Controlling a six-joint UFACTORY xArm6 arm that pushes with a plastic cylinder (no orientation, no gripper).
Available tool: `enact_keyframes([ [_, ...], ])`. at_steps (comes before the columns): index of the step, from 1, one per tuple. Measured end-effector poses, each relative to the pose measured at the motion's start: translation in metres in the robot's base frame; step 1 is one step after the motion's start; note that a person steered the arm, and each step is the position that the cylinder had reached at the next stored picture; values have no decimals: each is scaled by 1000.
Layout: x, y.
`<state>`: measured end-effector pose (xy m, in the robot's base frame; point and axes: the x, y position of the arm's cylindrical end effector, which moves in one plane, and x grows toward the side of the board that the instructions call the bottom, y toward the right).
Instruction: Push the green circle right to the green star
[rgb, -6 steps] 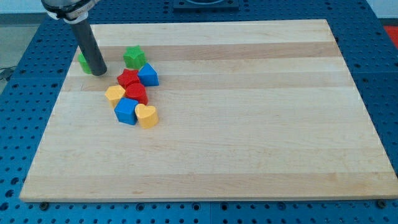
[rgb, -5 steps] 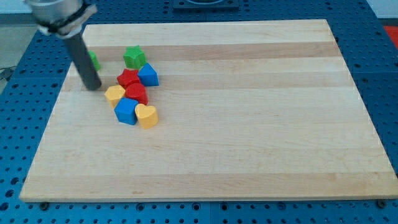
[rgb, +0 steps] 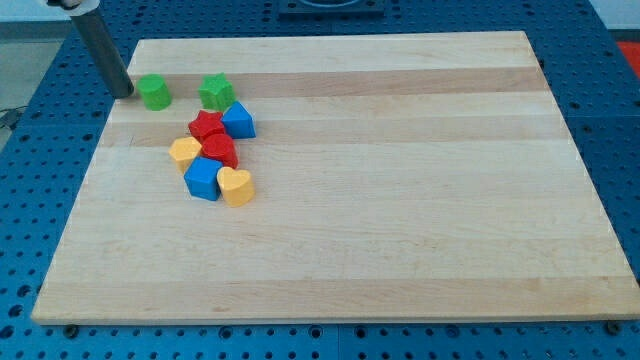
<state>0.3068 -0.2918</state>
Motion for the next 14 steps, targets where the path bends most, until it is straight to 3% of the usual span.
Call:
enact_keyframes([
  [3,14,137],
  [5,14,147],
  [6,14,207],
  [10,11,189],
  [14,44,192],
])
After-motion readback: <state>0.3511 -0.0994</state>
